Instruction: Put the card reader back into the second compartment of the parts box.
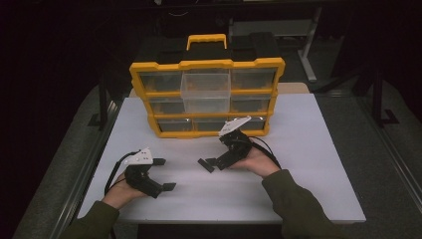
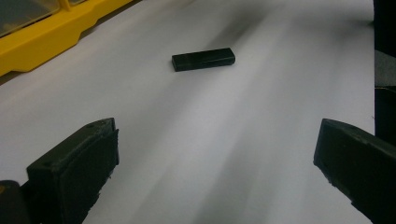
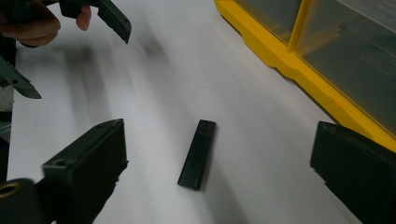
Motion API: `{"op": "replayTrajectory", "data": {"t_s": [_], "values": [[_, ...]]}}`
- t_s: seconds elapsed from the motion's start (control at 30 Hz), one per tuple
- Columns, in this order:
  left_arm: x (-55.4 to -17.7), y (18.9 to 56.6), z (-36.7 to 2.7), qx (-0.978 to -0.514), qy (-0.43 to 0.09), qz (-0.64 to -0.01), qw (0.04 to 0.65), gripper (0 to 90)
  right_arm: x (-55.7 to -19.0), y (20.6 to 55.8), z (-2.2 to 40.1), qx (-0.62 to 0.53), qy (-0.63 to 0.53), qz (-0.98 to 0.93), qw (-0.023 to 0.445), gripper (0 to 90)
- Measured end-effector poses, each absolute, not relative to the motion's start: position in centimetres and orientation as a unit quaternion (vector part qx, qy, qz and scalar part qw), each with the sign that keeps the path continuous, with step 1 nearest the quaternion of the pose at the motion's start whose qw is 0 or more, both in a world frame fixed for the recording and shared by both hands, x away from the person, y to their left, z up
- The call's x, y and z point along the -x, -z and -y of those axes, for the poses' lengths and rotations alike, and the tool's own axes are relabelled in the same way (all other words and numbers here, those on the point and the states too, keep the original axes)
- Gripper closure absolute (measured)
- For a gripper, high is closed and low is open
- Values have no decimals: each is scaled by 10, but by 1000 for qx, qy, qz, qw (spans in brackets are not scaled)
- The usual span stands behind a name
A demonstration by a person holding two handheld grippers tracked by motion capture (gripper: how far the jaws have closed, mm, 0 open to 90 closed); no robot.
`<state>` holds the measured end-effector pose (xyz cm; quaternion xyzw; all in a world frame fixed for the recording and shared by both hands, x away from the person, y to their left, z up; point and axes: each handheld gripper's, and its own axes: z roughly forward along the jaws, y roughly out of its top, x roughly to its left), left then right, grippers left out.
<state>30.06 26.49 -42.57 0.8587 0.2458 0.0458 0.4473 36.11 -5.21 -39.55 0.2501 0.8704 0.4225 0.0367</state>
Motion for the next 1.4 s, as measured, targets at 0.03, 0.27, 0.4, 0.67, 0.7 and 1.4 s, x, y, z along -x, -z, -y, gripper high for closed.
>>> {"op": "replayTrajectory", "data": {"t_s": [0.03, 0.27, 0.4, 0.67, 0.7, 1.4], "values": [[-301, 426, -265, -859, -46, -246, 447, 0, -361, 396, 52, -248, -422, -871, 38, 56], [-301, 426, -264, -859, -46, -246, 447, 0, -362, 396, 48, -249, -422, -871, 38, 134], [-301, 426, -264, -858, -46, -246, 448, 0, -364, 398, 44, -246, -419, -873, 41, 171], [-300, 426, -265, -858, -48, -247, 447, 0, -365, 399, 37, -244, -412, -877, 37, 234], [-301, 426, -265, -858, -48, -247, 447, 0, -366, 400, 35, -241, -409, -880, 35, 252], [-300, 426, -265, -858, -48, -246, 449, 0, -369, 421, 15, -240, -357, -902, 28, 506]]}}
